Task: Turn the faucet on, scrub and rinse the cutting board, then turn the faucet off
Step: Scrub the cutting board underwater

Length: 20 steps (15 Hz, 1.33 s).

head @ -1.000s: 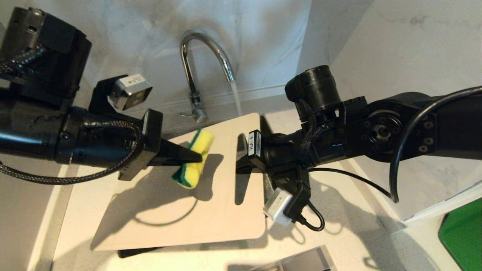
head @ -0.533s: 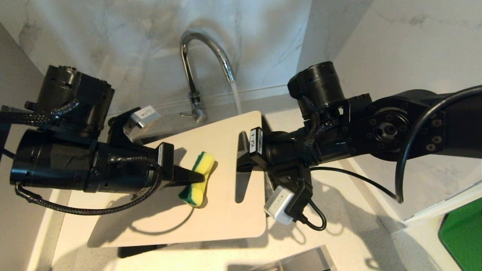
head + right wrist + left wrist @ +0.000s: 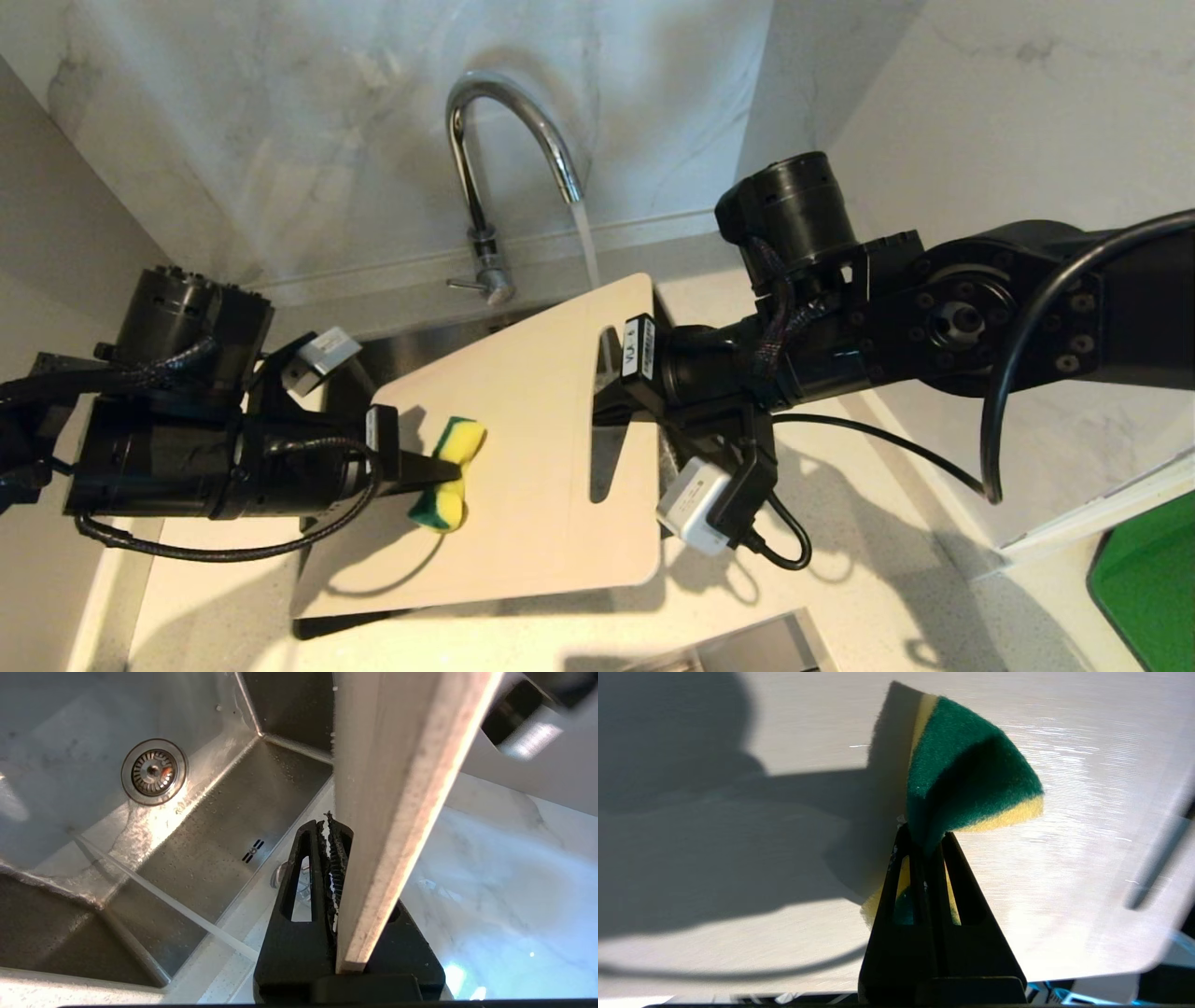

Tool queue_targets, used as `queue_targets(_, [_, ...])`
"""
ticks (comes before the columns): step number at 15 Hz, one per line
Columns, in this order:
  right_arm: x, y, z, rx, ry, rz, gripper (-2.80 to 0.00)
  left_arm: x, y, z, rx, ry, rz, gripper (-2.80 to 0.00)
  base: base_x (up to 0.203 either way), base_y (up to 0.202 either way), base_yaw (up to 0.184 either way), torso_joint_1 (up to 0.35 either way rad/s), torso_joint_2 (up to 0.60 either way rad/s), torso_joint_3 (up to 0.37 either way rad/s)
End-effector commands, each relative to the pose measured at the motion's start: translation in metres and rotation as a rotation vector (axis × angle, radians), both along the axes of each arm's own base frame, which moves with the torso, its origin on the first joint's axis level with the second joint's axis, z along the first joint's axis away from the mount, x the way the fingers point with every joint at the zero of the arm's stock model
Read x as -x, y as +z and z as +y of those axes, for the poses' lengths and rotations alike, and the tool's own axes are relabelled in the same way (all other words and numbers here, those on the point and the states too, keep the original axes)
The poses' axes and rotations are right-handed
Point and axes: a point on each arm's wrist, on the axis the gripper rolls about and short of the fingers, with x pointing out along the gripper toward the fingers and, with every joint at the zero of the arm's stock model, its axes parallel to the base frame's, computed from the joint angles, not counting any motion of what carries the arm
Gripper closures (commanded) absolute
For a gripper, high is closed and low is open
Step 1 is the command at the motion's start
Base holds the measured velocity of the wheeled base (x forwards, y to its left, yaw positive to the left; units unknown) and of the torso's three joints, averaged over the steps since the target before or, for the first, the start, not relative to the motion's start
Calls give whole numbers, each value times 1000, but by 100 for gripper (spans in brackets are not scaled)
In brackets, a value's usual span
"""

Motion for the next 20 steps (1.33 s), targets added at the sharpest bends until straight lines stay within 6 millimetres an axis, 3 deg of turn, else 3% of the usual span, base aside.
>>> queue_targets(1, [1, 1, 0, -1, 12, -12, 0, -3, -18, 14, -15, 50, 34, 0, 0, 0, 0, 0, 0, 0])
queue_targets(3, [1, 1, 0, -1, 12, -14, 0, -4, -34, 28, -19, 91, 40, 0, 0, 0, 0, 0, 0, 0])
queue_targets(7, [1, 2, -1, -2, 12, -15, 0, -8, -61, 77, -38, 163, 74, 0, 0, 0, 0, 0, 0, 0])
queue_targets(13, [3, 5, -2, -7, 11, -20, 0, -9, -73, 139, -56, 246, 61, 0, 0, 0, 0, 0, 0, 0])
queue_targets(16, [4, 5, -2, -8, 11, -22, 0, -9, -83, 160, -62, 274, 78, 0, 0, 0, 0, 0, 0, 0])
queue_targets(17, [4, 5, -2, -8, 11, -22, 0, -10, -82, 165, -63, 288, 69, 0, 0, 0, 0, 0, 0, 0])
queue_targets(20, [3, 4, -2, -5, 11, -17, 0, -13, -51, 166, -38, 300, -33, 0, 0, 0, 0, 0, 0, 0])
